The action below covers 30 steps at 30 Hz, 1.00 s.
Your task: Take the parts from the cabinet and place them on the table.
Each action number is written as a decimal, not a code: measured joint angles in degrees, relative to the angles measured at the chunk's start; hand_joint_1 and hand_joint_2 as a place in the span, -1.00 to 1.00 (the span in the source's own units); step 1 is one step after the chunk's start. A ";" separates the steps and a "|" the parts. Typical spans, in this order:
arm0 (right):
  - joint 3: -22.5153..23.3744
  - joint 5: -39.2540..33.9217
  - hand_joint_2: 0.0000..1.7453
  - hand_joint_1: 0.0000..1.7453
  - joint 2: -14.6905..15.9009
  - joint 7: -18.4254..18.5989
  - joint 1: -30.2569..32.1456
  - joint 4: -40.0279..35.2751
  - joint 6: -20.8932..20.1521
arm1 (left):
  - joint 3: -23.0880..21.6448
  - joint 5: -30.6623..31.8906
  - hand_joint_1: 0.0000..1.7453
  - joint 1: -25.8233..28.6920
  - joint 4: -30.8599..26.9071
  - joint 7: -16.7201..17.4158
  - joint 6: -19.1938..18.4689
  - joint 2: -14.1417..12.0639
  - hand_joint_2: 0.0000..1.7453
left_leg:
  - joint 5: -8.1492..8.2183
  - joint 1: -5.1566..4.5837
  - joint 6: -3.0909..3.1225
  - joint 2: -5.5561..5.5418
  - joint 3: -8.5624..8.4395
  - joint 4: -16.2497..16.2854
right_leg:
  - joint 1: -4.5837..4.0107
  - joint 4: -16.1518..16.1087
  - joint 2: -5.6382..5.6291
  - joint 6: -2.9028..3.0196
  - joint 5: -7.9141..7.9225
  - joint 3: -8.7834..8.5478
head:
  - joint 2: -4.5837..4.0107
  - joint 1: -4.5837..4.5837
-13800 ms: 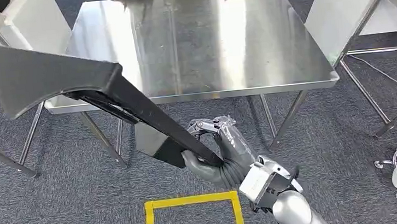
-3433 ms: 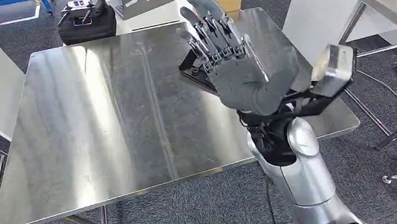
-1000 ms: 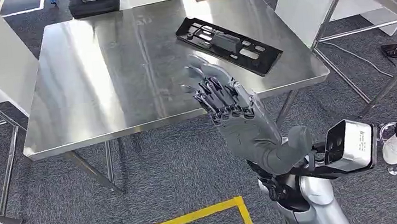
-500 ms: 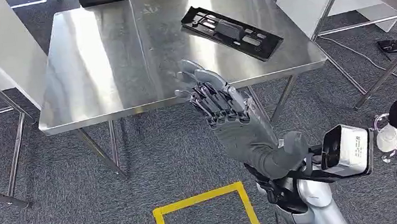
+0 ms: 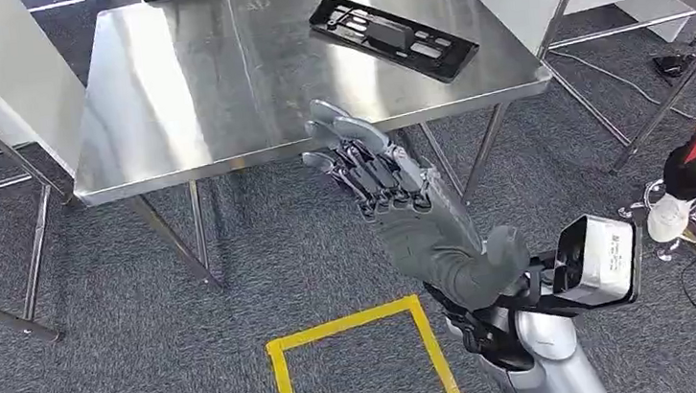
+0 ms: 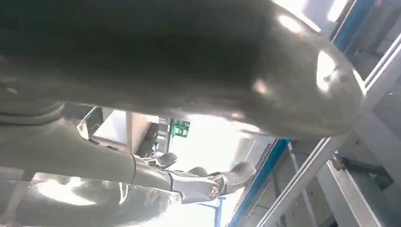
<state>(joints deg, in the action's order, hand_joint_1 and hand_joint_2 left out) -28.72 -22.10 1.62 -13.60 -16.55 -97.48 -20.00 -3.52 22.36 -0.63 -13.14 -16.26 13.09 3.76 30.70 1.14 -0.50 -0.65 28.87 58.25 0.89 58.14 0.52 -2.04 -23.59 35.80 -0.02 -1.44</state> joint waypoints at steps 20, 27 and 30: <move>-0.13 0.57 -1.00 -1.00 0.31 -0.87 0.26 0.59 -0.59 | 0.02 1.07 -1.00 0.21 0.07 -0.20 1.29 0.04 -1.00 | -8.48 -0.43 0.64 1.03 11.01 0.34 | 0.11 -3.81 -0.51 1.71 -7.04 -9.91 | 0.00 -0.09; -0.18 0.48 -1.00 -1.00 0.35 -0.87 0.80 0.98 -0.85 | 0.00 1.05 -1.00 0.45 0.07 -0.20 1.20 0.04 -1.00 | -2.41 0.03 -0.33 0.53 9.38 9.84 | 0.12 -3.12 -2.39 1.69 -4.56 -7.14 | 0.00 -0.06; -0.20 0.40 -1.00 -1.00 0.33 -0.98 0.57 1.05 -1.01 | 0.00 0.94 -1.00 0.55 0.09 -0.20 1.07 -0.07 -1.00 | -2.87 0.63 0.15 -4.13 2.72 0.05 | -0.27 -1.65 -3.68 1.09 -4.49 -5.18 | 0.00 -0.19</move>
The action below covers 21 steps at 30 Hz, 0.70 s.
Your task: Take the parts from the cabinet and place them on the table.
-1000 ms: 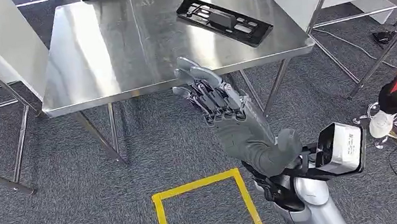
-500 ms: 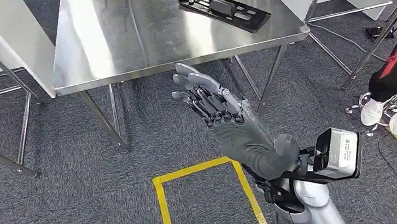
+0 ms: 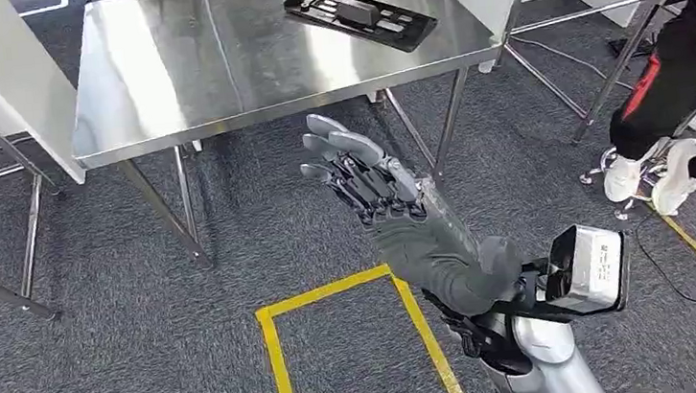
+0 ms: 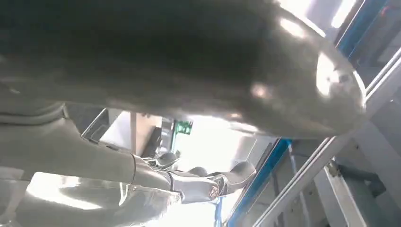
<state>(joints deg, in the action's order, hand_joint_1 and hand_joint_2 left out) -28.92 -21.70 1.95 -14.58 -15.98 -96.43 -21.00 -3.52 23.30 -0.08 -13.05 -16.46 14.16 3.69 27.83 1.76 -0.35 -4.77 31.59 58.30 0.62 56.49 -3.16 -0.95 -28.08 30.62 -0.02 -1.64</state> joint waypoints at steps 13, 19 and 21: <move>-0.15 -0.15 -1.00 -1.00 0.55 -0.07 0.21 0.48 -0.09 | 0.04 -0.28 -1.00 0.16 0.00 -0.02 -0.09 0.02 -1.00 | -1.28 -0.17 2.25 8.35 1.52 -0.98 | 0.57 11.70 3.24 -3.12 -3.78 5.79 | 0.00 -0.29; -0.26 -0.35 -1.00 -1.00 0.70 -0.57 0.08 0.53 -0.44 | 0.04 -0.50 -1.00 0.11 0.02 0.00 -0.02 0.13 -1.00 | -1.84 -0.64 0.55 11.23 1.27 -1.12 | -0.05 -0.07 5.39 -1.59 0.34 0.46 | 0.00 -0.18; -0.26 -0.39 -1.00 -1.00 0.68 -0.65 -0.08 0.50 -0.50 | 0.04 -0.50 -1.00 -0.03 0.00 0.00 0.00 0.22 -1.00 | -0.65 -0.15 -0.31 9.09 1.69 -0.33 | 0.71 -0.47 4.16 -0.55 1.00 0.09 | 0.00 -0.11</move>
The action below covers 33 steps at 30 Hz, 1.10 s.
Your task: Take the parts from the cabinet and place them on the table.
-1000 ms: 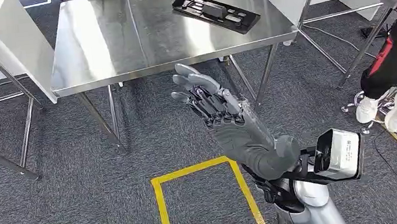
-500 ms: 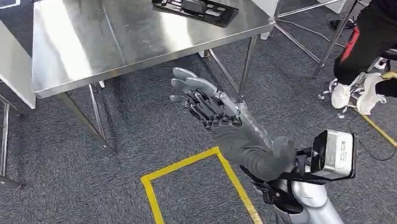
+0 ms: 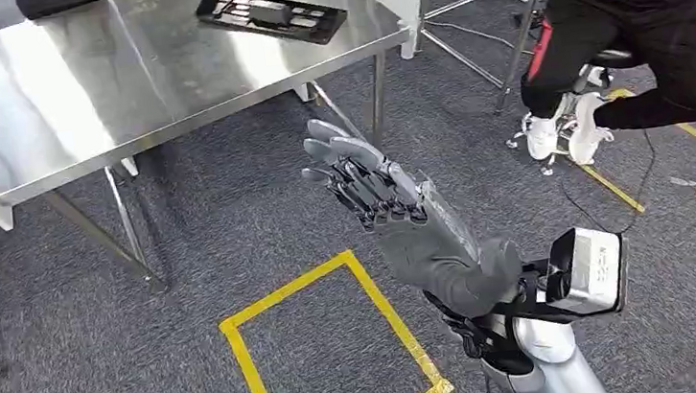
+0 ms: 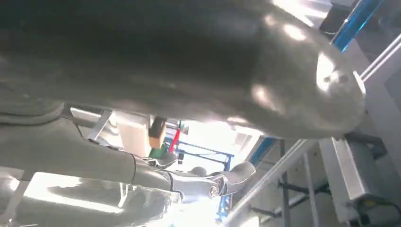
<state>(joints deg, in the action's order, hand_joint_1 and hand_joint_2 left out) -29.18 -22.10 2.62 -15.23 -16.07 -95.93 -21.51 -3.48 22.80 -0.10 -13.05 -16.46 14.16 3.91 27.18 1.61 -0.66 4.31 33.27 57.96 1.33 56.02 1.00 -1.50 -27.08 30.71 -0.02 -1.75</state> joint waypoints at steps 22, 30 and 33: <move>-1.22 0.17 -1.00 -1.00 0.48 -1.09 -0.47 0.79 0.57 | 0.00 0.24 -1.00 0.26 0.42 -0.22 -0.63 0.02 -1.00 | 0.04 -0.29 3.05 -0.77 -1.50 -1.20 | -0.08 15.62 -1.19 -2.03 -3.84 9.86 | 0.00 -0.31; -2.51 0.13 -1.00 -1.00 0.64 -1.27 -0.53 0.81 0.76 | 0.02 -0.63 -1.00 0.24 0.52 -1.09 -0.59 0.26 -1.00 | 0.93 -0.40 0.53 2.91 -2.44 -1.28 | 0.26 0.13 0.31 -0.77 1.56 1.59 | 0.00 -0.09; -3.35 0.02 -1.00 -1.00 0.50 -1.36 -0.77 0.85 0.76 | 0.15 -1.25 -1.00 0.38 0.57 -1.20 -0.50 0.20 -1.00 | 7.34 -0.15 0.56 -3.67 1.62 8.52 | 0.29 0.14 -1.27 0.47 1.78 1.81 | 0.00 0.22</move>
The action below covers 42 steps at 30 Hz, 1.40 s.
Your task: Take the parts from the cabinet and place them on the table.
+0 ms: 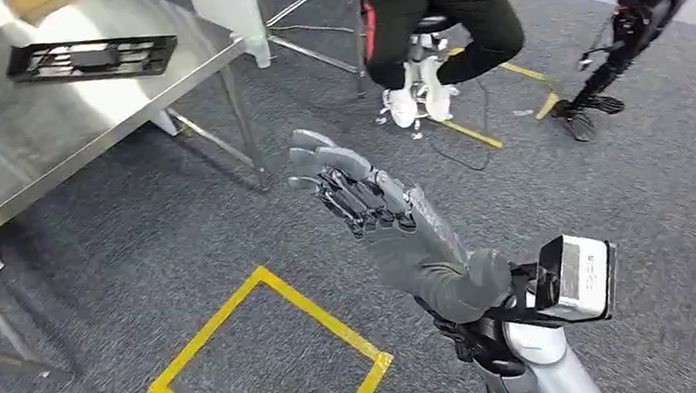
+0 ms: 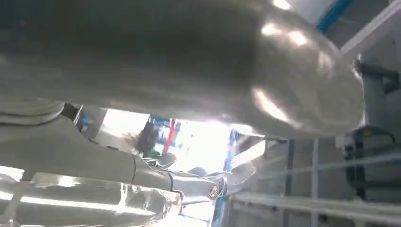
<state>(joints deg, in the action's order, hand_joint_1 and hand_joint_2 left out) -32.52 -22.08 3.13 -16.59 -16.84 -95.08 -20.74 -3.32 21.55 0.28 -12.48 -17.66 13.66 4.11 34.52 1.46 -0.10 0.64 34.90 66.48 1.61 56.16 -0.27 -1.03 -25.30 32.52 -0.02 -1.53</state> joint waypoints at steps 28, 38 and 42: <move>-3.28 -2.65 -1.00 -1.00 0.42 0.11 -2.47 0.55 0.35 | 1.44 -1.22 -1.00 0.50 0.55 -0.98 0.17 0.28 -1.00 | -5.16 -0.30 0.05 5.34 -3.31 -7.99 | -0.02 0.90 1.54 -0.72 -0.05 0.72 | 0.00 -0.24; -4.24 -2.95 -1.00 -1.00 0.11 0.11 -2.96 1.01 0.98 | 1.49 -1.29 -1.00 0.81 0.90 -0.96 0.18 0.24 -1.00 | -6.49 0.06 0.44 -2.66 -0.78 -4.33 | -0.84 1.40 -4.99 0.61 0.01 0.57 | 0.00 0.20; -4.41 -2.95 -1.00 -1.00 -0.04 0.22 -3.39 1.11 1.40 | 1.51 -1.16 -1.00 0.83 0.92 -0.87 0.26 0.15 -1.00 | -6.00 -0.39 1.14 -4.32 -2.01 -7.13 | -0.91 1.66 -7.36 -0.89 0.24 1.75 | 0.00 0.11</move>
<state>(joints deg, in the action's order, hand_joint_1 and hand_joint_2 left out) -36.94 -25.03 3.08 -16.37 -20.22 -93.96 -19.34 -1.81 20.39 1.10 -11.56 -18.53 13.92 4.26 28.52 1.08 1.05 -3.68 32.89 59.35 0.71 57.83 -7.62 -1.92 -25.07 34.27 -0.02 -1.42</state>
